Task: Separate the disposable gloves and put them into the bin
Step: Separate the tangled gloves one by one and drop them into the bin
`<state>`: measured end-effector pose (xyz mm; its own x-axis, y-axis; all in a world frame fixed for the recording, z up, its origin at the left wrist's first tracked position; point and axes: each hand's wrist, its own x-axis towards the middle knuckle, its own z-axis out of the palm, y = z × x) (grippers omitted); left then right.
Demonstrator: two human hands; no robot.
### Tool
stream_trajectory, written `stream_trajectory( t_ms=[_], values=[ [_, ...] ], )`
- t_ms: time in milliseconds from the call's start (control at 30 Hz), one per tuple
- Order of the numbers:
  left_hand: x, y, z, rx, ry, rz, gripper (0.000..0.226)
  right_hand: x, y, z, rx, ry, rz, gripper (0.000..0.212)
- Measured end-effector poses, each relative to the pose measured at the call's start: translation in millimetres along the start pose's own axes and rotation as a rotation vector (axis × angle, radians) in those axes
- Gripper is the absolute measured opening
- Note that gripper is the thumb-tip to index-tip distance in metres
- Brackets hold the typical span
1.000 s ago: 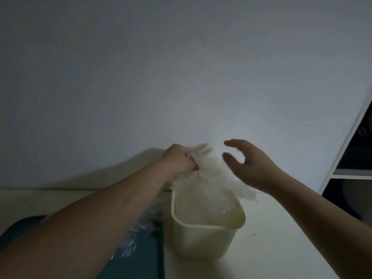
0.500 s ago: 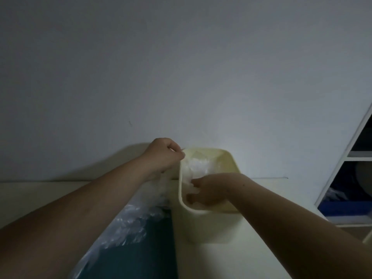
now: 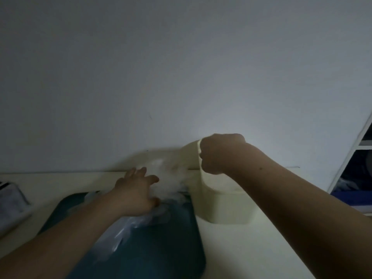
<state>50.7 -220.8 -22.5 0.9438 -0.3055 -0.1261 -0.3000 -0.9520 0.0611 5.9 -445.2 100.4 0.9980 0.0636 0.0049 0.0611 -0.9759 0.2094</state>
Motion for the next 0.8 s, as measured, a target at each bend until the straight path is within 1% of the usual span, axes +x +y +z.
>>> stream_trajectory(
  t_ms=[67,100,167,200,233,300,333,400,433,467,500,567,633,700,733,767,800],
  values=[
    [-7,-12,11,-0.121,-0.092,-0.02,0.078,-5,-29,-3,0.136,0.098,-0.094,0.013],
    [-10,-18,16,-0.183,-0.099,-0.016,0.08,-4,-42,2,0.227,0.104,-0.136,0.014],
    [-13,-35,31,-0.294,-0.019,-0.029,0.082,0,-70,18,0.408,0.049,-0.197,0.017],
    [-14,-39,35,-0.359,0.036,-0.029,0.077,2,-79,30,0.471,0.013,-0.205,0.017],
    [-16,-41,37,-0.421,0.095,-0.035,0.063,4,-85,43,0.514,-0.017,-0.198,0.022],
    [-18,-44,36,-0.523,0.239,-0.037,0.03,12,-95,68,0.568,-0.058,-0.163,0.042],
    [-17,-45,35,-0.573,0.309,-0.025,0.02,14,-97,78,0.605,-0.071,-0.155,0.051],
    [-18,-50,34,-0.671,0.391,-0.02,0.013,19,-104,92,0.684,-0.11,-0.163,0.07],
    [-18,-53,33,-0.72,0.395,-0.016,0.008,21,-107,98,0.719,-0.113,-0.158,0.077],
    [-20,-56,34,-0.775,0.391,-0.005,0.005,24,-111,103,0.739,-0.087,-0.154,0.079],
    [-23,-56,35,-0.823,0.381,0.006,0.003,26,-113,108,0.747,-0.035,-0.141,0.075],
    [-27,-58,34,-0.875,0.367,0.023,0.008,31,-117,113,0.738,0.079,-0.091,0.057],
    [-32,-62,24,-0.858,0.352,0.031,0.014,40,-119,113,0.742,0.131,-0.027,0.041],
    [-43,-77,6,-0.751,0.341,0.011,0.02,45,-122,112,0.694,0.161,0.018,0.034],
    [-49,-84,-5,-0.651,0.299,-0.001,0.029,44,-121,110,0.64,0.189,0.039,0.032],
    [-56,-94,-13,-0.52,0.207,-0.029,0.041,46,-124,110,0.588,0.213,0.045,0.031],
    [-62,-102,-16,-0.384,0.076,-0.074,0.053,47,-128,110,0.543,0.223,0.042,0.03]
  ],
)
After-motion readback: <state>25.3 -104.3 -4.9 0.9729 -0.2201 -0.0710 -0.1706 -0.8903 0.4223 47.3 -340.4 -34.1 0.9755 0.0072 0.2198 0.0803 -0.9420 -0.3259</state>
